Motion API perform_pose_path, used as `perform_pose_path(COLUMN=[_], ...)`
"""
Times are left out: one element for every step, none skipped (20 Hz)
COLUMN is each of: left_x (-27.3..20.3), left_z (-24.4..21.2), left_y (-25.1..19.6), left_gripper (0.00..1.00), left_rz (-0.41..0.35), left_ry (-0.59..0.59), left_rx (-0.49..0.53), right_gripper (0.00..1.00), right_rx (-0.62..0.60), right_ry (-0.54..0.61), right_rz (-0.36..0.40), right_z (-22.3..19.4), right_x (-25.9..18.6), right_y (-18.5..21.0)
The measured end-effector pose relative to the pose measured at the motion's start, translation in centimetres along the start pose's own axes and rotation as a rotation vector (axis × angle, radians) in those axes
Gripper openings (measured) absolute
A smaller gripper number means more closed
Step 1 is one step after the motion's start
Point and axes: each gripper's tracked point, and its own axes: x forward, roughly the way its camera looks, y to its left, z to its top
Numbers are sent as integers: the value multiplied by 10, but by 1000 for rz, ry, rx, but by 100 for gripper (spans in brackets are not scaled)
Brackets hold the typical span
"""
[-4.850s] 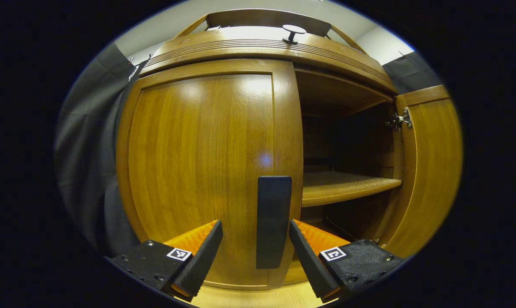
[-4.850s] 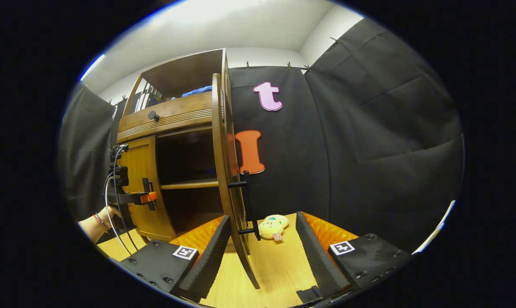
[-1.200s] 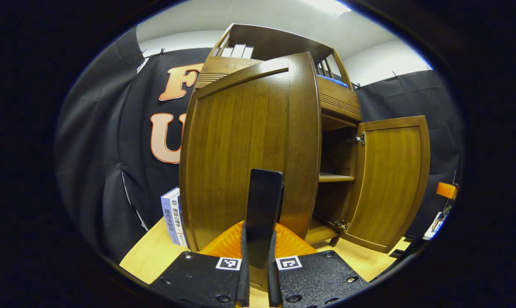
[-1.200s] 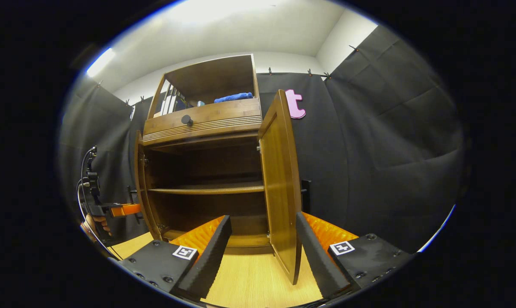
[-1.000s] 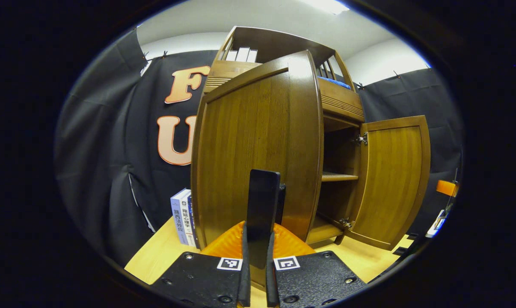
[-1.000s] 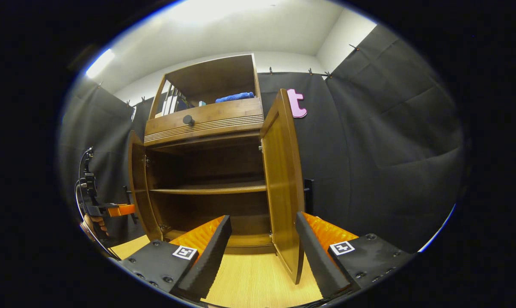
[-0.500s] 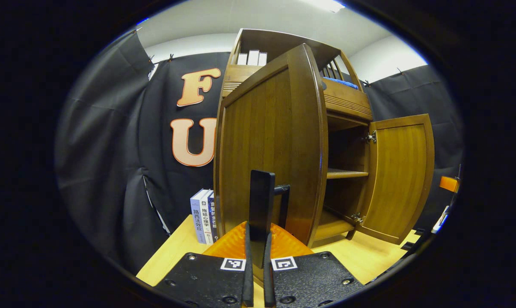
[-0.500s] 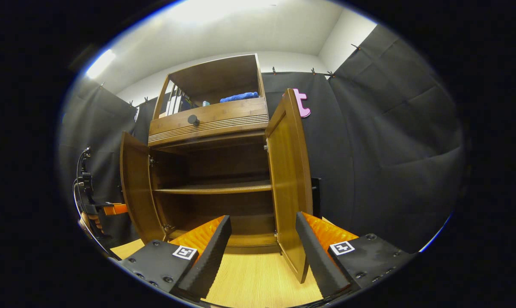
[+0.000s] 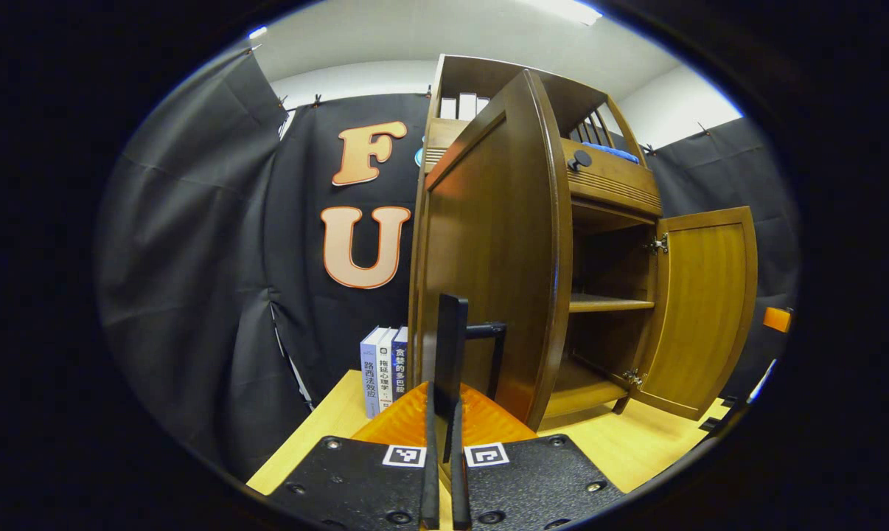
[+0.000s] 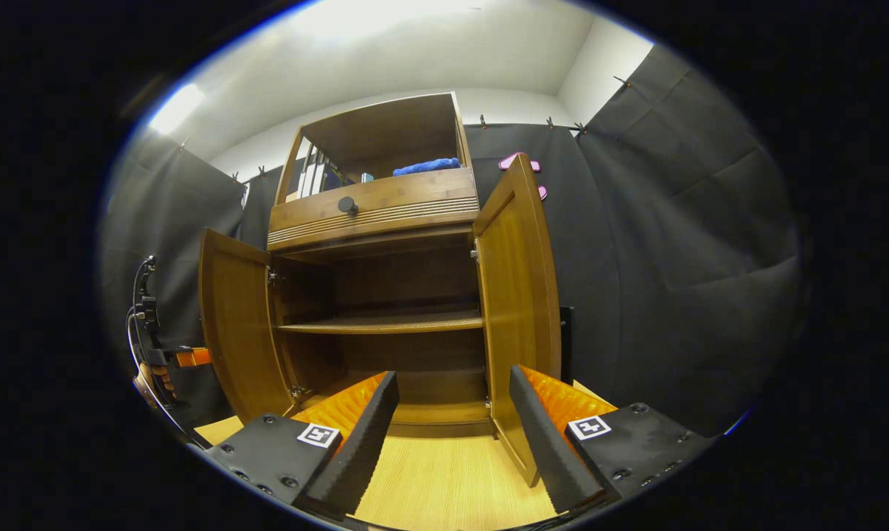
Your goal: Open the right door of the double-door shoe cabinet with the right hand, and open the left door with the left hand.
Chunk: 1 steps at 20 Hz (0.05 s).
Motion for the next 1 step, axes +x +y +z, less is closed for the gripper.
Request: perform_pose_path(left_x=[-1], left_z=[1], left_y=[5], left_gripper=[7], left_rz=[9], left_ry=[-1], left_rx=[-1], right_gripper=[88], right_rx=[-2], right_ry=[2], right_rz=[4], right_z=[0], right_x=[1], right_y=[3])
